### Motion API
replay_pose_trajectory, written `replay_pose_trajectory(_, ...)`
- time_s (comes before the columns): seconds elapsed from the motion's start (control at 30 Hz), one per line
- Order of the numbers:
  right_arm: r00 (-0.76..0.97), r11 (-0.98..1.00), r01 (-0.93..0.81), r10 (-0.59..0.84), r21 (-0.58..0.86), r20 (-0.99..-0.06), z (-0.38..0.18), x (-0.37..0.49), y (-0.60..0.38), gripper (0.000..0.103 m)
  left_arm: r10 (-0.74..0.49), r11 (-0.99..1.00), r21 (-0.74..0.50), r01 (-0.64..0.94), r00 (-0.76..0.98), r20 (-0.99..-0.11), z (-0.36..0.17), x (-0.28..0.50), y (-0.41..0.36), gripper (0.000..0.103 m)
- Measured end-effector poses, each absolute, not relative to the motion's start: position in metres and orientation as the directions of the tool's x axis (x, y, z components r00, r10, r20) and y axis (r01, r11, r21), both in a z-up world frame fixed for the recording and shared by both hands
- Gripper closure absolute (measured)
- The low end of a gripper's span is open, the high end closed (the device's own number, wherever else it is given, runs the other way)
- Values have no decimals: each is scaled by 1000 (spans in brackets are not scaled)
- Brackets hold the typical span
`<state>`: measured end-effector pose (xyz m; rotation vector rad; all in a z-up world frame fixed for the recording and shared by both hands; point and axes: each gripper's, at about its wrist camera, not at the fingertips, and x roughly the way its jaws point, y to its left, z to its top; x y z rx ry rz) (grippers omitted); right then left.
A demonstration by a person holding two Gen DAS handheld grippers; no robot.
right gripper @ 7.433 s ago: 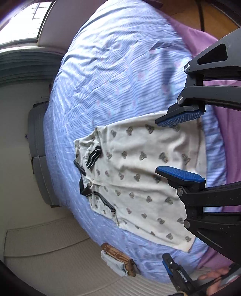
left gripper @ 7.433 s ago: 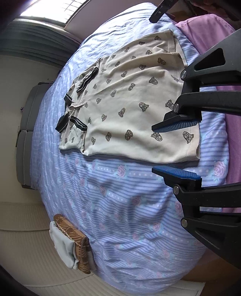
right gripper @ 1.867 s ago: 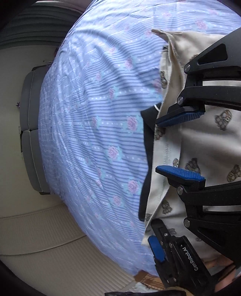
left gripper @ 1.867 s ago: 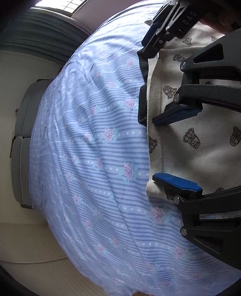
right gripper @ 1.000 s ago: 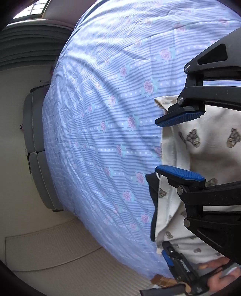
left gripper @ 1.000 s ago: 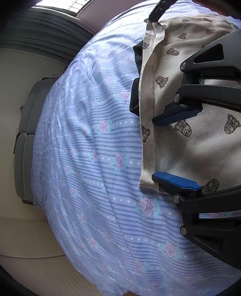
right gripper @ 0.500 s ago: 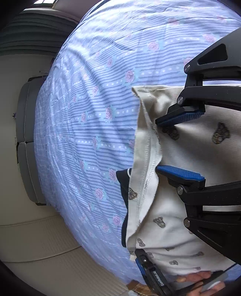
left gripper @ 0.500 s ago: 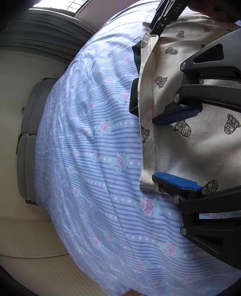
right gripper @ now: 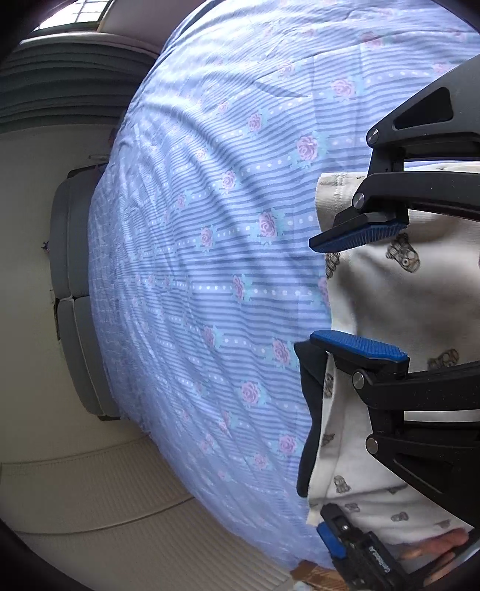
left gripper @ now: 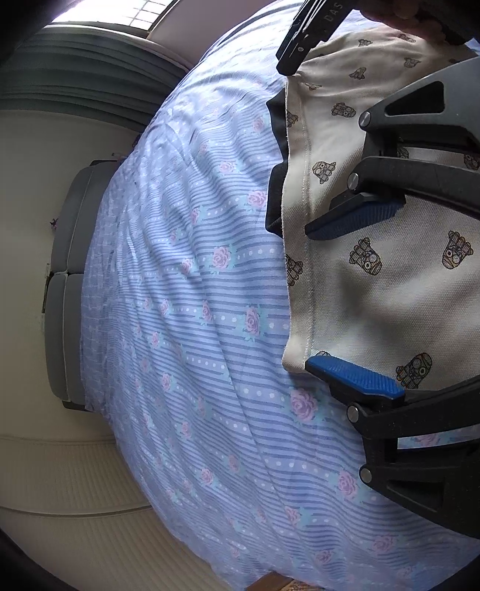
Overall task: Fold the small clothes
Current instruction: 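Lay the folded hem over the collar and open both tools, then grasp the folded shirt's side edge with the right tool and fold it over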
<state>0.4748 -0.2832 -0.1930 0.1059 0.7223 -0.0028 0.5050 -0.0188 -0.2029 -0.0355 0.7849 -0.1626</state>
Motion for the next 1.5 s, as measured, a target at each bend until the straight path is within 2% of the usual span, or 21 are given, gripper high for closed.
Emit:
replay_pose_trajectory(0.2, 719, 997, 23, 37, 78, -694, -209, 486, -274, 58, -164, 986, -113, 119, 676, -718, -214, 511, -14, 39)
replay_pose_trajectory(0.37, 716, 997, 33, 28, 74, -698, -202, 479, -273, 56, -170, 985, -111, 130, 682, -712, -198, 488, -9, 39)
replay_pose_trajectory(0.57, 723, 988, 49, 65, 145, -688, -183, 402, -278, 56, -147, 989, -113, 95, 692, -706, -184, 417, 15, 39)
replay_pose_trajectory(0.73, 719, 992, 59, 35, 112, -694, -190, 331, -275, 56, -94, 996, -74, 58, 658, -747, -205, 367, 29, 39)
replay_pose_trajectory(0.87, 685, 993, 54, 38, 102, -728, -209, 307, -276, 56, -81, 996, -82, 28, 625, -776, -230, 348, 38, 38)
replay_pose_trajectory(1.0, 632, 984, 94, 58, 150, -773, -235, 305, -292, 56, -62, 998, -57, 29, 646, -761, -232, 343, 36, 37)
replay_pose_trajectory(1.1, 636, 976, 116, 67, 182, -768, -230, 300, -297, 57, -53, 998, -54, 19, 651, -757, -225, 339, 35, 38)
replay_pose_trajectory(1.3, 697, 928, 162, 133, 335, -705, -205, 265, -309, 57, -91, 996, -59, 72, 664, -742, -205, 313, 18, 38)
replay_pose_trajectory(1.5, 683, 834, 259, 198, 487, -703, -225, 248, -337, 57, -130, 991, -77, 109, 661, -739, -197, 298, -1, 38)
